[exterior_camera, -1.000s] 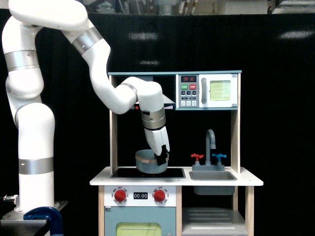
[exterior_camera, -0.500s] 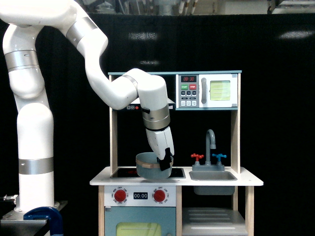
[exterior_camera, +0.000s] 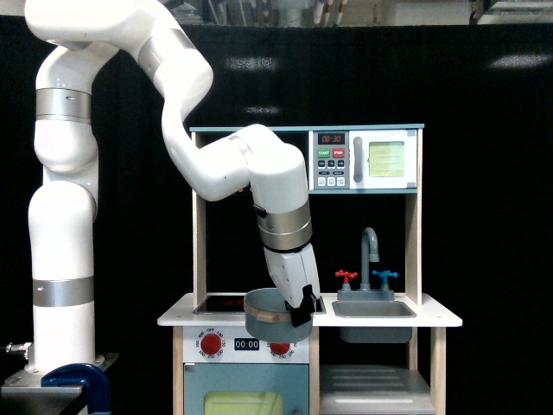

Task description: Put the bowl inside the kitchen cabinet

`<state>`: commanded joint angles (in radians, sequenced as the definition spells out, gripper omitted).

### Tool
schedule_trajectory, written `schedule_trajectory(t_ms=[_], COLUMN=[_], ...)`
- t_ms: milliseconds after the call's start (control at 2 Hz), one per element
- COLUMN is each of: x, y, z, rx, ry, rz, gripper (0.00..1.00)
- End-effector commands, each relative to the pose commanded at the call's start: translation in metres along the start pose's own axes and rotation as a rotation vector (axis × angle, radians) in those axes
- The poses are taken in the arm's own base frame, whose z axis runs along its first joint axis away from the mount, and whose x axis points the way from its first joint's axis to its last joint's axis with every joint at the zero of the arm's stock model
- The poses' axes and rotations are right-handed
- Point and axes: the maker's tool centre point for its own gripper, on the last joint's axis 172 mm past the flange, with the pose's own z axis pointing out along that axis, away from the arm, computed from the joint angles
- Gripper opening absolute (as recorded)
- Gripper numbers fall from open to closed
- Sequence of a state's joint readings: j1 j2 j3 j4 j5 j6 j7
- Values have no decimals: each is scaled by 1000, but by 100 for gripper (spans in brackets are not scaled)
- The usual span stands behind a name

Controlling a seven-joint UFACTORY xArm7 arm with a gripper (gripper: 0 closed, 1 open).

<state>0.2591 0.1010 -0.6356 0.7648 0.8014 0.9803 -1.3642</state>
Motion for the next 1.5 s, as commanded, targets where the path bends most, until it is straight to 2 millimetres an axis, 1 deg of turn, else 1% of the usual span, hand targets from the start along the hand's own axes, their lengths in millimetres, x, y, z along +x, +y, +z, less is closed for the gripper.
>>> schedule_trajectory(t_ms=[500, 1000, 1500], x=[28, 52, 129], y=[59, 94, 78], z=[31, 98, 176], rx=[0, 0, 0], ry=[0, 0, 0], rz=[0, 0, 0], gripper=[0, 0, 0])
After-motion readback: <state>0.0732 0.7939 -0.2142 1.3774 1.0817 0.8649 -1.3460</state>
